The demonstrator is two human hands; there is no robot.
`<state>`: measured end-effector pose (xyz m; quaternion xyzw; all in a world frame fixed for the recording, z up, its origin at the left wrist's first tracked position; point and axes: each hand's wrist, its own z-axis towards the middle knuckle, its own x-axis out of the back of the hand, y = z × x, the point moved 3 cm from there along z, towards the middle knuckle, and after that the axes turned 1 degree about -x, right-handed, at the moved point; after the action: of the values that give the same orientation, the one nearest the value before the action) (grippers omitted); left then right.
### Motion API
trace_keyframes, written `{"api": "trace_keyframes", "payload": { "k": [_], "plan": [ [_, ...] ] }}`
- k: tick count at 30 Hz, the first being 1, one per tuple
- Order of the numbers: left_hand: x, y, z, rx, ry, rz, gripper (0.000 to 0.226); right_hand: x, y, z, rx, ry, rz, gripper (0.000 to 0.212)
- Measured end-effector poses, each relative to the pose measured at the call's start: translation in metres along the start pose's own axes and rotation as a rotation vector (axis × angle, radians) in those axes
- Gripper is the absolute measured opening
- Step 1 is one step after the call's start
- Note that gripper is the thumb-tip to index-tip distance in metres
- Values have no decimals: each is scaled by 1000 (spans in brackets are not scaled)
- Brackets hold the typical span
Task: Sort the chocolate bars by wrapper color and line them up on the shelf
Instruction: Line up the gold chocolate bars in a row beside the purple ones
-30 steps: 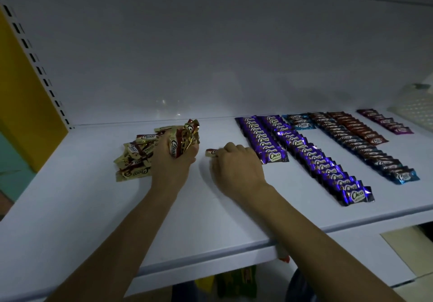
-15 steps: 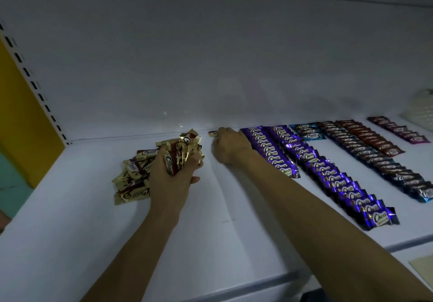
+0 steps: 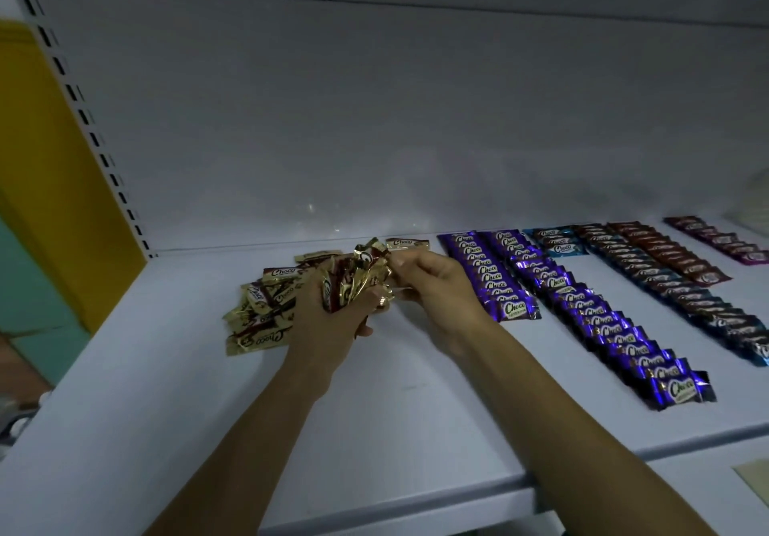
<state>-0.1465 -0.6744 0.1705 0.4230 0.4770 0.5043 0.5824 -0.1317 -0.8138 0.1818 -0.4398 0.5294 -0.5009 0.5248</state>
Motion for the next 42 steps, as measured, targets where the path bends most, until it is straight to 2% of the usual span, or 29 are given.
{"api": "trace_keyframes", "payload": {
  "k": [3, 7, 10, 13, 14, 18, 22, 25, 29, 32, 42],
  "plan": [
    [-1, 0, -2, 2, -12, 31, 32, 3, 3, -4, 15, 84, 38, 12],
    [4, -4, 1, 32, 51, -40, 34, 16, -1, -5, 41, 242, 134, 11],
    [4, -3, 2, 18, 61, -45, 23, 20, 1, -6, 16, 233, 143, 12],
    [4, -3, 3, 8, 70, -52, 22, 23, 4, -4, 22, 220, 143, 22],
    [5, -4, 4, 9, 80, -53, 21, 24, 7, -3, 29, 243, 28, 23],
    [6, -6, 5, 17, 111, -59, 23, 31, 17, -2, 127, 328, -873, 21],
    [5, -7, 5, 26, 105, -53, 27, 24, 15, 0, 263, 218, -1240, 36],
    [5, -8, 6, 13, 107, -61, 23, 15, 15, 7, 286, 58, -1492, 33],
    [6, -12, 9, 6, 136, -48, 34, 16, 11, 26, 258, 48, -1546, 22],
    [5, -9, 8, 8, 131, -47, 33, 17, 7, 44, 252, 65, -1560, 18],
    [5, -9, 7, -3, 120, -30, 29, 17, 6, 90, 252, 98, -1541, 24]
  ]
}}
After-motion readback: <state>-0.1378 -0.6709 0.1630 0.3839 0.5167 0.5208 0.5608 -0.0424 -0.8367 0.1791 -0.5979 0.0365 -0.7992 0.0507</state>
